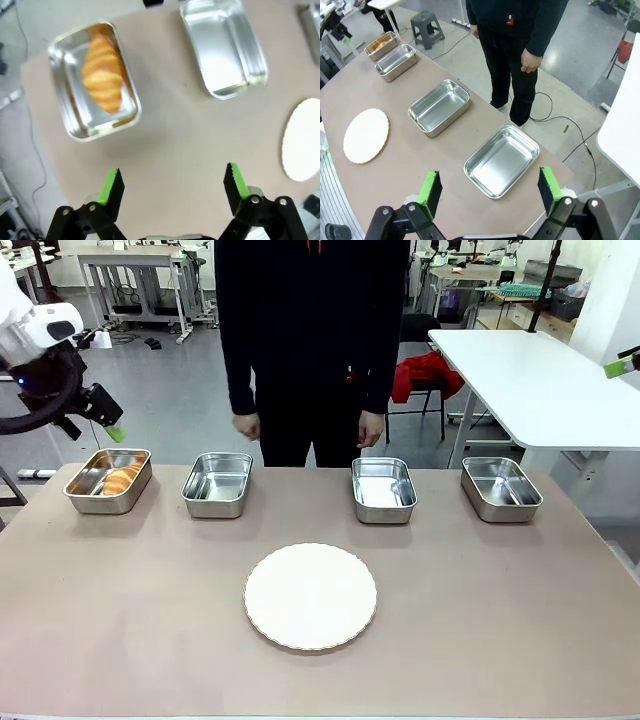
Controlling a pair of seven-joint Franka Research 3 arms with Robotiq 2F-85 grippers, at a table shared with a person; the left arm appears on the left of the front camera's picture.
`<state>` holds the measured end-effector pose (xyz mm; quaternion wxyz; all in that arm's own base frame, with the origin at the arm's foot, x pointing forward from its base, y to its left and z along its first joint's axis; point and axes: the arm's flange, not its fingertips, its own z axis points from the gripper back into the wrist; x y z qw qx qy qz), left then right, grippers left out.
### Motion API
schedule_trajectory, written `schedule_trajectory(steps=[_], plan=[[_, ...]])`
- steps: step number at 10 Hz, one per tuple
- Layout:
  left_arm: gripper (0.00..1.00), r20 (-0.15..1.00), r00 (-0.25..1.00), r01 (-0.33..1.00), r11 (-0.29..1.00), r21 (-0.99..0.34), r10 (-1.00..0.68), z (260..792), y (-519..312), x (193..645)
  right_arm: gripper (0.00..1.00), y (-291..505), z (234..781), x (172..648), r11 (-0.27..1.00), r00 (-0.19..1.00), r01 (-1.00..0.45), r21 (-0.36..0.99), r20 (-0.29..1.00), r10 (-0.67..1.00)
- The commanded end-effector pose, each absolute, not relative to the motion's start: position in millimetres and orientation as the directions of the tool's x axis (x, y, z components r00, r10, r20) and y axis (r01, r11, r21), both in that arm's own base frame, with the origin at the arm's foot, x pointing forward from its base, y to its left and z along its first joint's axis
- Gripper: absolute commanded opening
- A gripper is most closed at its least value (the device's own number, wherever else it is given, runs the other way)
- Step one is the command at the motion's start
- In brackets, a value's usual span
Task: Place the bread in the container.
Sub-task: Place the Butter Roll into the Airtight Container indicated by the human.
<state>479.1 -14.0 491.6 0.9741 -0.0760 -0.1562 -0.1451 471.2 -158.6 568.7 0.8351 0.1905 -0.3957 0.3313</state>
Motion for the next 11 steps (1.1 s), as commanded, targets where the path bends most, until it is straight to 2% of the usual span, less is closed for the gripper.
schedule_trajectory(steps=[1, 5, 7, 8, 11], plan=[[1.0, 0.372, 0.893, 0.291, 0.955, -0.05, -0.253, 485, -24, 424, 1.0, -157, 569, 470, 0.705, 0.461, -0.707, 0.054, 0.791, 0.402], [1.0, 0.375, 0.898, 0.254, 0.967, -0.018, -0.229, 472, -32, 365, 1.0, -157, 569, 470, 0.705, 0.461, -0.707, 0.054, 0.791, 0.402], [1.0, 0.311, 0.924, 0.252, 0.966, -0.061, -0.222, 468, -31, 370, 1.0, -157, 569, 470, 0.705, 0.461, -0.707, 0.054, 0.791, 0.402], [1.0, 0.373, 0.896, 0.27, 0.963, -0.024, -0.242, 473, -31, 368, 1.0, -157, 569, 470, 0.705, 0.461, -0.707, 0.054, 0.791, 0.402], [1.0, 0.373, 0.896, 0.27, 0.963, -0.024, -0.242, 473, -31, 368, 1.0, -157, 569, 470, 0.705, 0.461, -0.707, 0.054, 0.791, 0.402]])
